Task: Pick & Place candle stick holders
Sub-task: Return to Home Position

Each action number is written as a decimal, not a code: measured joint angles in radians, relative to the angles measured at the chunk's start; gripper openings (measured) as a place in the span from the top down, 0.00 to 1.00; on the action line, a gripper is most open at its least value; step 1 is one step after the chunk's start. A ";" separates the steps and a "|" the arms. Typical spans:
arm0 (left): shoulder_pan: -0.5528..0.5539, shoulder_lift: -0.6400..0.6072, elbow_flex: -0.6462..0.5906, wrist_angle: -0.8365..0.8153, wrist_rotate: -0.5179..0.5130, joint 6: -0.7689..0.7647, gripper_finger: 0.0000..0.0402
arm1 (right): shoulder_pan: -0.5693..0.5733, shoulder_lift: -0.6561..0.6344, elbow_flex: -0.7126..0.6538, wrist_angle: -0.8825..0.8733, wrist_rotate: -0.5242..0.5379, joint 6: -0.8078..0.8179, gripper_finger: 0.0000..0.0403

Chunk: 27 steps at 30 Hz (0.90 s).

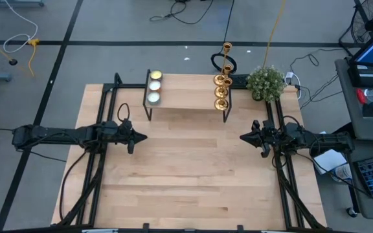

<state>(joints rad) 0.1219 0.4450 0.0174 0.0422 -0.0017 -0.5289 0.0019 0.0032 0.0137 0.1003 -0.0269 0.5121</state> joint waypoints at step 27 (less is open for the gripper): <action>0.000 0.000 0.000 0.000 0.000 0.000 0.95 | 0.000 0.000 0.000 0.000 0.000 0.000 0.98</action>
<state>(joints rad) 0.1223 0.4450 0.0174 0.0422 -0.0017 -0.5285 0.0019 0.0032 0.0138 0.1004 -0.0269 0.5121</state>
